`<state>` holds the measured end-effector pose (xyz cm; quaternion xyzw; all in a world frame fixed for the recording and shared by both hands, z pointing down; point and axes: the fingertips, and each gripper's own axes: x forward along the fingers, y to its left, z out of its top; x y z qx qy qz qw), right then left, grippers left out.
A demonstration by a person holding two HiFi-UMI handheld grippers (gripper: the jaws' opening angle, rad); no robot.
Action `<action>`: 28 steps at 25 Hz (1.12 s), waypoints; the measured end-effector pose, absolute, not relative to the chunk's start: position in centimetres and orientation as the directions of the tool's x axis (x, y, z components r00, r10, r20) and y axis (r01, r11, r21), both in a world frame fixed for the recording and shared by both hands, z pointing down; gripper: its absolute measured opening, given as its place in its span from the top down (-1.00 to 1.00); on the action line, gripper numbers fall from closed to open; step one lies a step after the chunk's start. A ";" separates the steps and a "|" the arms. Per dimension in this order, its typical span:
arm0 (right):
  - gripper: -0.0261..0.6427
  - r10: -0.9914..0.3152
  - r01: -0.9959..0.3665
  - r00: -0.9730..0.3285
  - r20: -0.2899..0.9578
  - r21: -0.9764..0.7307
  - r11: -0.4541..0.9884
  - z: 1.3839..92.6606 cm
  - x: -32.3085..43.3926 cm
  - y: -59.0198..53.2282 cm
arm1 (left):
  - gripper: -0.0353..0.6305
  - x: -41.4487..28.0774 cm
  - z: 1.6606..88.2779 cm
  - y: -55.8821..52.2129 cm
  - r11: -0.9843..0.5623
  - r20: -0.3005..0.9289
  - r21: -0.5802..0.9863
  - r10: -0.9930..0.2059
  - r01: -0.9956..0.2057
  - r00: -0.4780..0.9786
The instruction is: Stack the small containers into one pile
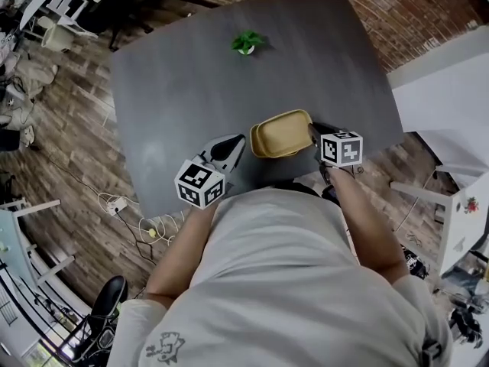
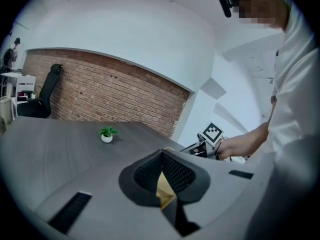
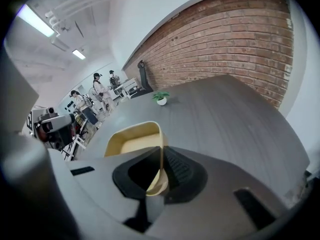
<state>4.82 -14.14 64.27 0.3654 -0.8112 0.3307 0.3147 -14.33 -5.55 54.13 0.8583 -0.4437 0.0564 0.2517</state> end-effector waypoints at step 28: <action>0.84 -0.370 -0.847 -0.531 0.762 -0.465 0.259 69.1 4.2 -9.6 | 0.86 -13.4 58.2 -5.9 -0.525 0.403 0.437 -0.612 -0.731 0.680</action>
